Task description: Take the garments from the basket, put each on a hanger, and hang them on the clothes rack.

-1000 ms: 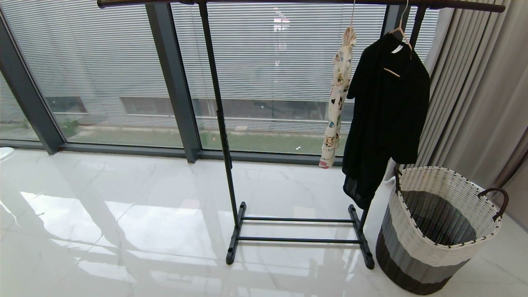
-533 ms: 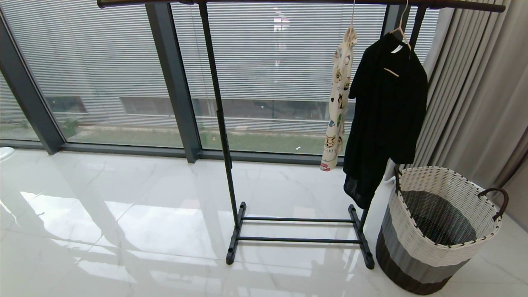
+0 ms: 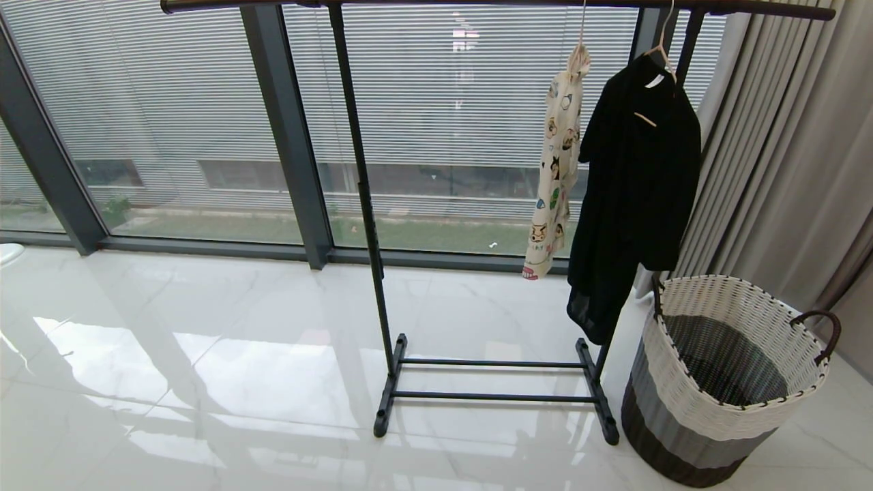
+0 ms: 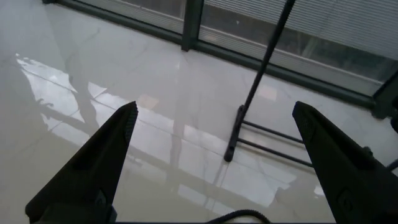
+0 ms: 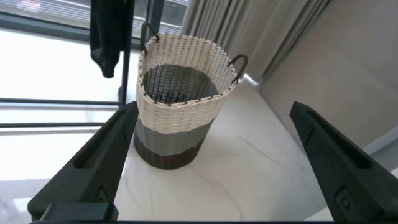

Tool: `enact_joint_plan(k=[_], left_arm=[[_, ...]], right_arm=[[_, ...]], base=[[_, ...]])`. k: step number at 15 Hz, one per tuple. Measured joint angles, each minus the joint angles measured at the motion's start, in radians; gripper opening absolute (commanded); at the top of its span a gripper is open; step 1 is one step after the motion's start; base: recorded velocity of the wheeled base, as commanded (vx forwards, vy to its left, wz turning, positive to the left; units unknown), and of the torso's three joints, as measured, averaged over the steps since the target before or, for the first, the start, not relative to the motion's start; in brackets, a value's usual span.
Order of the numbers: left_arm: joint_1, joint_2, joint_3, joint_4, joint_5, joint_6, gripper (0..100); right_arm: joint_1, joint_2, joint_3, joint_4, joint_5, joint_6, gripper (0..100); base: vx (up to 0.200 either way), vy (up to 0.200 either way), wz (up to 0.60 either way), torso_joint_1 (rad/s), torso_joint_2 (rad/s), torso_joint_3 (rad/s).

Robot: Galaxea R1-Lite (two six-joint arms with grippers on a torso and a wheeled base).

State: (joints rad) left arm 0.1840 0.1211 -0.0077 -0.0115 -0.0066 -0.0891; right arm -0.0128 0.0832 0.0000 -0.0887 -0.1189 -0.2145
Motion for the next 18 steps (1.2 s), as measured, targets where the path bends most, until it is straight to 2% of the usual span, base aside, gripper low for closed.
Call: enact_joint_plan(k=[1, 3, 6, 10, 14, 18], left_arm=[[-0.015, 0.004, -0.003, 0.003, -0.034, 0.001, 100], [-0.050, -0.006, -0.005, 0.004, -0.051, 0.003, 100], [-0.070, -0.020, -0.005, 0.003, -0.050, 0.012, 100], [-0.077, 0.007, -0.003, 0.004, -0.061, 0.079, 100], [-0.202, -0.010, 0.001, 0.000, -0.087, 0.089, 100], [-0.227, -0.036, 0.004, 0.006, -0.074, 0.097, 100]], right_arm=[[0.031, -0.003, 0.000, 0.000, 0.000, 0.000, 100], [0.057, -0.006, 0.000, 0.000, 0.001, 0.000, 100], [0.038, -0.036, 0.000, 0.001, -0.001, 0.011, 100], [0.018, -0.076, 0.000, 0.005, -0.004, 0.030, 100], [0.017, -0.080, 0.000, 0.011, 0.022, 0.062, 100], [0.017, -0.082, 0.000, 0.011, 0.026, 0.070, 100]], base=[[0.000, 0.000, 0.00, 0.000, 0.00, 0.000], [0.000, 0.000, 0.00, 0.000, 0.00, 0.000], [0.000, 0.000, 0.00, 0.000, 0.00, 0.000], [0.000, 0.000, 0.00, 0.000, 0.00, 0.000], [0.000, 0.000, 0.00, 0.000, 0.00, 0.000], [0.000, 0.000, 0.00, 0.000, 0.00, 0.000]])
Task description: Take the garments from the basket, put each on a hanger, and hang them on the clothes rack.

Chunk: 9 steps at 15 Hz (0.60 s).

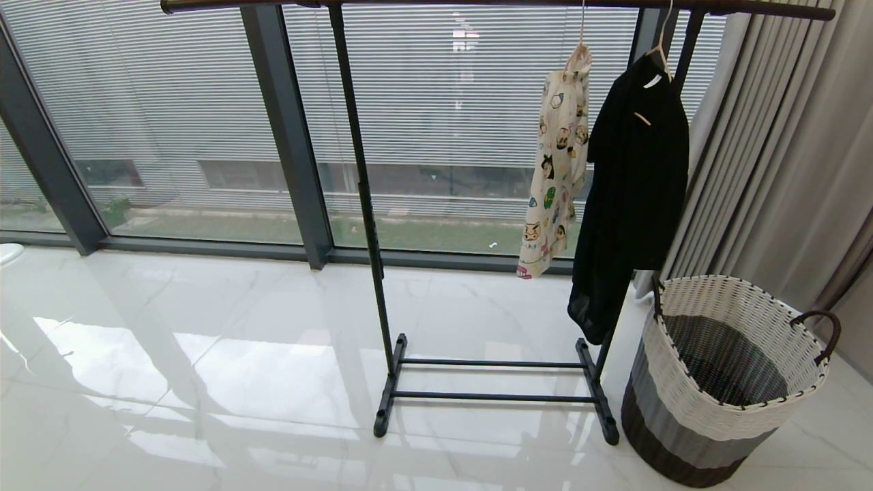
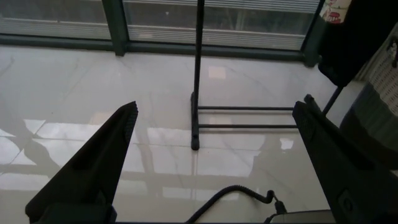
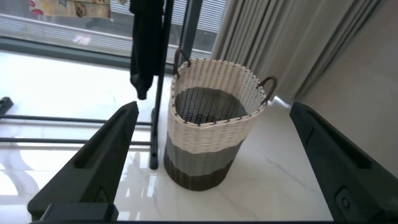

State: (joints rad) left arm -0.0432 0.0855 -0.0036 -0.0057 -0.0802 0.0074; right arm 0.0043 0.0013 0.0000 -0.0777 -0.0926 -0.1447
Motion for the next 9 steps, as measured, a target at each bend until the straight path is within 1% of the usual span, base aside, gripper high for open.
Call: enact_joint_plan(k=[2, 5, 8, 9], left_arm=[[0.009, -0.011, 0.000, -0.001, 0.001, 0.013, 100], [0.029, -0.045, 0.001, 0.000, 0.000, 0.014, 100], [0.041, -0.074, 0.001, 0.000, 0.001, 0.017, 100], [0.041, -0.078, 0.001, 0.000, 0.001, 0.017, 100]], right_arm=[[0.000, 0.000, 0.000, 0.003, 0.001, 0.034, 100], [0.000, 0.000, 0.000, 0.015, 0.005, 0.049, 100], [0.000, 0.000, 0.000, 0.016, 0.005, 0.046, 100], [0.000, 0.000, 0.000, 0.016, 0.005, 0.046, 100]], base=[[0.000, 0.000, 0.00, 0.000, 0.00, 0.000], [0.000, 0.000, 0.00, 0.000, 0.00, 0.000], [0.000, 0.000, -0.60, -0.001, 0.01, 0.004], [0.000, 0.000, 0.00, 0.000, 0.00, 0.000]])
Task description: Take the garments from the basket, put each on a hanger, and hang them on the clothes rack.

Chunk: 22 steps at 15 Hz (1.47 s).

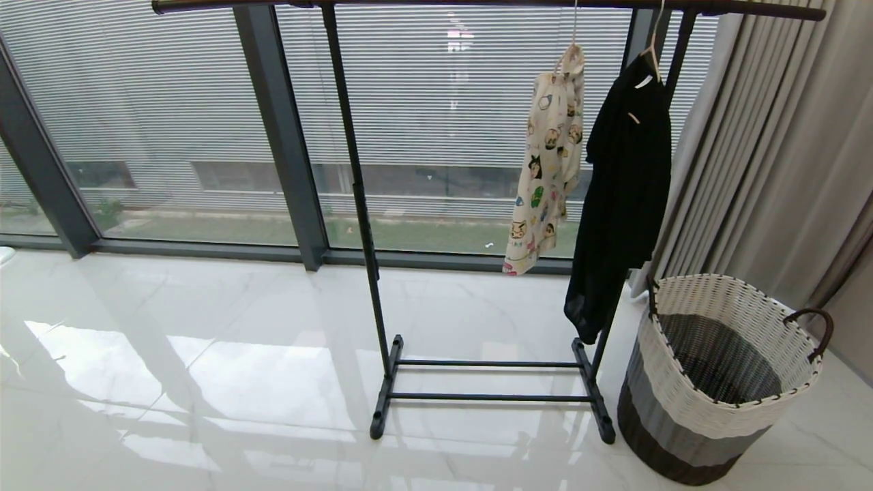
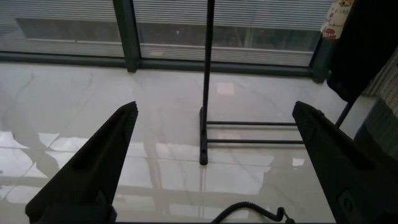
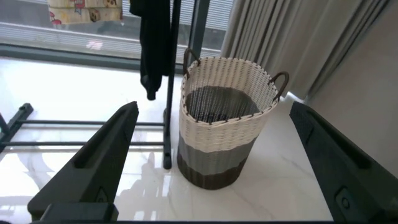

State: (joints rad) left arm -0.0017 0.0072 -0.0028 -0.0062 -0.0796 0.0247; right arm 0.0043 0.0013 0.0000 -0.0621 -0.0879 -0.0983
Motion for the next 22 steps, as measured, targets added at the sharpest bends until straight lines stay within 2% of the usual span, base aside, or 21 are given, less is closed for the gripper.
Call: enact_joint_plan(k=[7, 12, 13, 14, 15, 16, 18, 22], left_arm=[[0.001, -0.005, 0.000, 0.001, 0.000, -0.001, 100], [0.000, -0.006, 0.000, 0.001, 0.006, -0.025, 100], [0.001, -0.006, 0.000, 0.002, 0.013, -0.037, 100], [0.001, -0.006, 0.000, 0.003, 0.015, -0.039, 100], [0.000, -0.006, 0.000, 0.003, 0.016, -0.041, 100], [0.000, -0.006, 0.000, 0.003, 0.016, -0.041, 100], [0.001, -0.006, 0.000, 0.002, 0.021, -0.043, 100], [0.001, -0.006, -0.001, 0.009, 0.026, -0.079, 100]], right_arm=[[0.000, 0.000, 0.000, 0.000, -0.004, 0.006, 100], [0.000, -0.001, 0.000, 0.007, 0.000, 0.044, 100], [0.000, -0.001, 0.000, 0.012, 0.023, 0.048, 100], [0.000, -0.001, 0.000, 0.034, 0.117, 0.048, 100], [0.000, 0.000, 0.000, 0.046, 0.177, 0.039, 100], [0.000, 0.000, 0.000, 0.056, 0.170, 0.030, 100], [0.000, 0.000, 0.000, 0.060, 0.111, 0.035, 100], [0.000, -0.001, 0.000, 0.061, 0.109, 0.043, 100]], base=[[0.000, 0.000, 0.00, 0.000, 0.00, 0.000], [0.000, 0.000, 0.00, 0.000, 0.00, 0.000], [0.000, 0.000, 0.00, 0.000, 0.00, 0.000], [0.000, 0.000, 0.00, 0.000, 0.00, 0.000], [0.000, 0.000, 0.00, 0.000, 0.00, 0.000], [0.000, 0.000, 0.00, 0.000, 0.00, 0.000], [0.000, 0.000, 0.00, 0.000, 0.00, 0.000], [0.000, 0.000, 0.00, 0.000, 0.00, 0.000]])
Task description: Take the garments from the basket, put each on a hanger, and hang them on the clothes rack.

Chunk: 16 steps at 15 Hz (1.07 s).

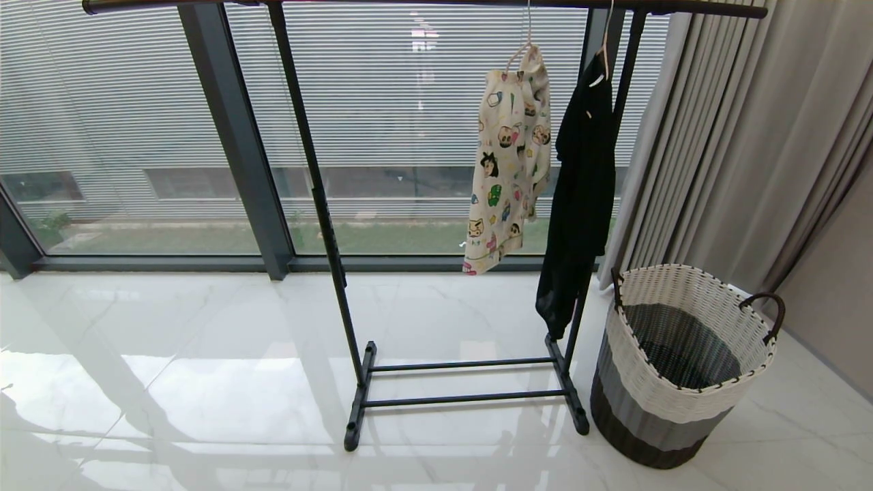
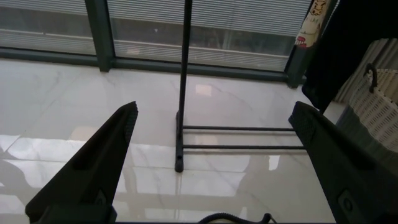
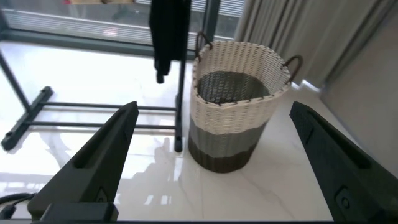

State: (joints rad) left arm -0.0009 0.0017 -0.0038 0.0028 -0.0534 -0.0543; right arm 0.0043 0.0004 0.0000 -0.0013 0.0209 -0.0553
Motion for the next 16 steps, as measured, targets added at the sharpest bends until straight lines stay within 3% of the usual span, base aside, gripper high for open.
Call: enact_joint_plan(k=[16], left_arm=[[0.001, -0.001, -0.001, 0.000, 0.000, 0.000, 100]], right_arm=[[0.000, 0.000, 0.000, 0.000, 0.002, 0.002, 100]], base=[[0.000, 0.000, 0.00, 0.000, 0.00, 0.000]])
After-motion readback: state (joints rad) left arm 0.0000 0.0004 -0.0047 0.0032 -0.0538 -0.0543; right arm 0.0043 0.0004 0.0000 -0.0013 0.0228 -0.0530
